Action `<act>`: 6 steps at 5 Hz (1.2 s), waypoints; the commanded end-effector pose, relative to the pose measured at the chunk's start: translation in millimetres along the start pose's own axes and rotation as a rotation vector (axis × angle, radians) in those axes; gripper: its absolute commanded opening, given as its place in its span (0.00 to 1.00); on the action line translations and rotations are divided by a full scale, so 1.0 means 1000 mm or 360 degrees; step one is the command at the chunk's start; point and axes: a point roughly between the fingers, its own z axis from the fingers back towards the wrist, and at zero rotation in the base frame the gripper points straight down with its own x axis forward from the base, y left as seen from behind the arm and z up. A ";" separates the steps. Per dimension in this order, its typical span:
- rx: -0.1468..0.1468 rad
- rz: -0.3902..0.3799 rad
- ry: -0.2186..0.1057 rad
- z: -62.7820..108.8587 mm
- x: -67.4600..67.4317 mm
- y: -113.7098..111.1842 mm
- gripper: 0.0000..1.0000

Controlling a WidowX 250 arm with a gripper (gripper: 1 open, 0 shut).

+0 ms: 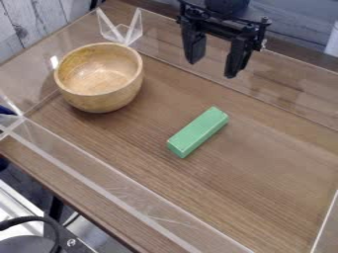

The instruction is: Put the green block in the brown bowl

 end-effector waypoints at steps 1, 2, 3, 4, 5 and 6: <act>0.0013 -0.0045 0.0035 -0.014 -0.003 0.001 1.00; 0.0029 -0.0126 0.0070 -0.036 -0.011 0.002 1.00; 0.0032 -0.0165 0.0072 -0.057 -0.013 0.003 1.00; 0.0034 -0.0196 0.0074 -0.075 -0.012 0.004 1.00; 0.0039 -0.0225 0.0090 -0.090 -0.009 0.004 1.00; 0.0034 -0.0244 0.0108 -0.099 -0.006 0.004 1.00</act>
